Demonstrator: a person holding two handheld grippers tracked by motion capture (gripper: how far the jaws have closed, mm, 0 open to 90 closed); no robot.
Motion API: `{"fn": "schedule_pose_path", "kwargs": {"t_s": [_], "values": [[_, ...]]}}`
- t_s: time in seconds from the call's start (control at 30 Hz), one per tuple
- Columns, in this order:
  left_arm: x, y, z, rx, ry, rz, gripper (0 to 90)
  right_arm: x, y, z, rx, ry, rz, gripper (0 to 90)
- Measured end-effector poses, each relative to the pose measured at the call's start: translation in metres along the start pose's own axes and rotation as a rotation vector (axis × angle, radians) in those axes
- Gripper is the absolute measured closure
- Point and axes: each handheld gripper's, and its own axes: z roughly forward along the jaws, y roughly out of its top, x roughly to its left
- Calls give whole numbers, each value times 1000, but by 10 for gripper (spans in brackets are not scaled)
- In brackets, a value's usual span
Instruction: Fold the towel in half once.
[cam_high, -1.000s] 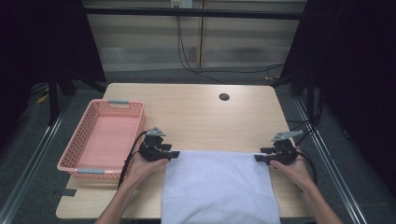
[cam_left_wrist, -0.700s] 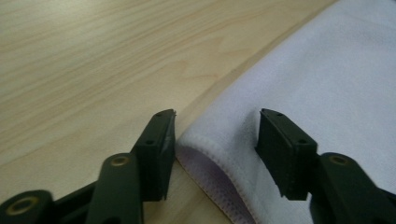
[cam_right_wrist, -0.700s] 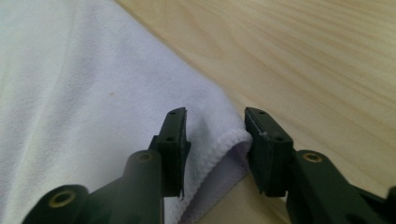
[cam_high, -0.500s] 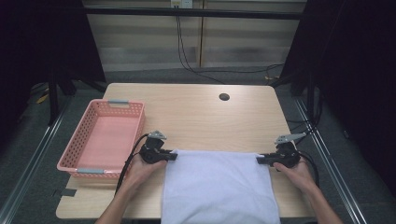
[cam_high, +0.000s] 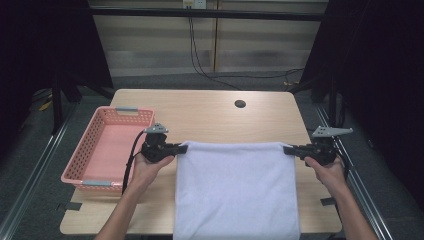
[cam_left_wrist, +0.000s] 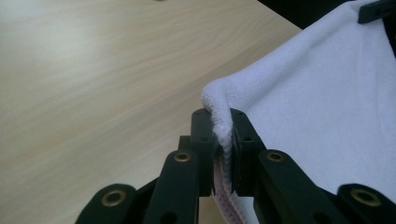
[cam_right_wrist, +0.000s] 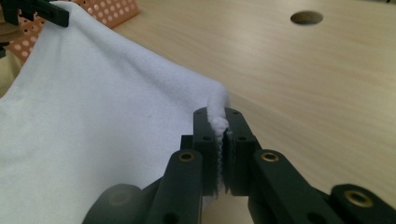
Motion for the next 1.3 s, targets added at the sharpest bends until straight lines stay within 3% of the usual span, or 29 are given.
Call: {"fn": "schedule_pose_path", "kwargs": {"t_s": [0.13,0.27,0.43,0.6,0.7,0.8,0.83,0.93,1.03,1.07,1.1,1.17,1.2,1.23,1.27,1.3], "values": [[-4,19,2,-15,13,22,826,-4,18,-5,-31,-11,-12,857],[4,35,1,-40,16,14,827,-13,30,-6,-42,-36,-7,858],[11,53,1,-49,37,38,828,-28,44,-4,-73,-41,8,860],[22,67,6,-66,68,39,828,-40,61,8,-84,-55,12,862],[26,74,10,-101,78,38,828,-48,70,15,-79,-77,14,862],[29,78,12,-131,75,13,828,-54,76,15,-90,-93,25,864],[28,78,12,-125,73,7,828,-53,78,13,-103,-88,25,863],[20,71,10,-108,58,49,827,-46,75,5,-110,-70,-1,864],[7,61,0,-133,34,9,827,-36,63,-5,-105,-54,-14,864],[-1,56,-5,-162,5,22,827,-32,58,-9,-105,-48,-19,863],[-9,51,-9,-169,2,39,827,-29,53,-13,-110,-39,-24,863],[-24,35,-16,-135,0,69,827,-21,43,-21,-98,-25,-27,864],[-24,35,-16,-135,0,69,827,-21,43,-21,-98,-25,-27,864],[-30,26,-20,-117,1,86,827,-5,33,-30,-88,-14,-56,864],[-30,26,-20,-117,1,86,827,-5,33,-30,-88,-14,-56,864],[-35,16,-25,-114,-4,88,827,8,25,-36,-88,12,-72,864]]}}
